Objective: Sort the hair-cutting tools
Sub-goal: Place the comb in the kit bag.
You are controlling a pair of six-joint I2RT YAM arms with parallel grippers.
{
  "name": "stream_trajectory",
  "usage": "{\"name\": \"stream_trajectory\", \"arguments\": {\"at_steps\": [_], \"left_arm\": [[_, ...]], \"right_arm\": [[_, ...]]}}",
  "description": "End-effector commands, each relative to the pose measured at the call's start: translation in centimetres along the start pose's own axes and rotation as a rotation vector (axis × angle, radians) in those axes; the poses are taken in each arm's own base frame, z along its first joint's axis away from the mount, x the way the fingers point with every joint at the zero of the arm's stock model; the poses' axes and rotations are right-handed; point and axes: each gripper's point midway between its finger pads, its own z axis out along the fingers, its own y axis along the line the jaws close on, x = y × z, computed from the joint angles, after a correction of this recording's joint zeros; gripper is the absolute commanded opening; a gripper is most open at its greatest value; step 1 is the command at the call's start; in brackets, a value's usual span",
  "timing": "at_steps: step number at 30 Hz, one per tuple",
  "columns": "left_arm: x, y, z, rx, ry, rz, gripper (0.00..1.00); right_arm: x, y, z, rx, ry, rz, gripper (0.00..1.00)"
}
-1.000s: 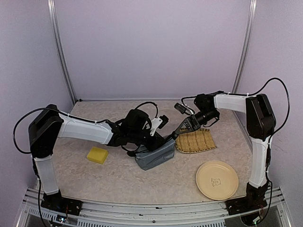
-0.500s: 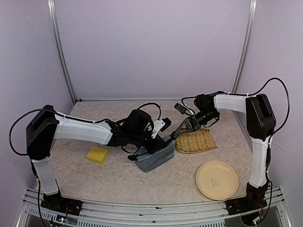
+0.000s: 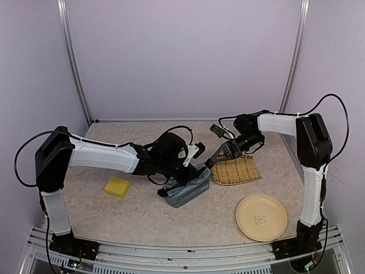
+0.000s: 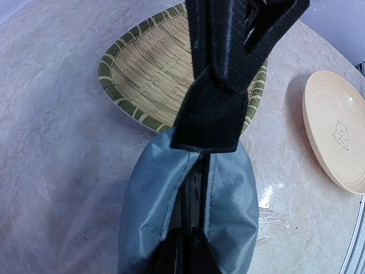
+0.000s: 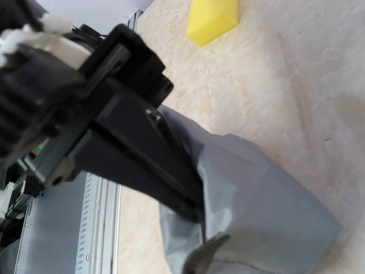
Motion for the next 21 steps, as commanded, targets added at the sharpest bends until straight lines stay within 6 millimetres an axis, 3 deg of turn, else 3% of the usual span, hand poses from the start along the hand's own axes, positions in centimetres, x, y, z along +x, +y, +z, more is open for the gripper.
{"name": "stream_trajectory", "arguments": {"at_steps": [1,3,8,10,16,19,21], "left_arm": [[2.6,2.1,0.5,-0.082,0.115,-0.035,0.0],[2.8,2.0,0.6,-0.077,0.135,-0.023,0.0],[0.7,0.8,0.1,-0.092,0.093,0.017,0.29],[-0.8,0.1,-0.6,-0.082,0.058,0.026,0.35],[-4.9,-2.2,-4.9,-0.083,-0.051,0.054,0.43],[-5.9,-1.8,-7.3,-0.125,-0.098,0.019,0.44],[-6.0,-0.6,-9.1,-0.206,-0.108,-0.022,0.45]], "right_arm": [[-1.5,2.5,-0.8,-0.042,-0.045,-0.047,0.03],[-1.5,2.6,-0.7,-0.044,-0.044,-0.05,0.03],[-1.4,2.7,-0.6,-0.046,-0.041,-0.05,0.03],[-1.5,2.7,-0.7,-0.045,-0.041,-0.052,0.03],[-1.4,2.9,-0.8,-0.039,-0.038,-0.066,0.04],[-1.2,2.7,-0.7,-0.027,-0.028,-0.064,0.07],[-1.2,2.6,-0.8,-0.019,-0.021,-0.066,0.12]]}}
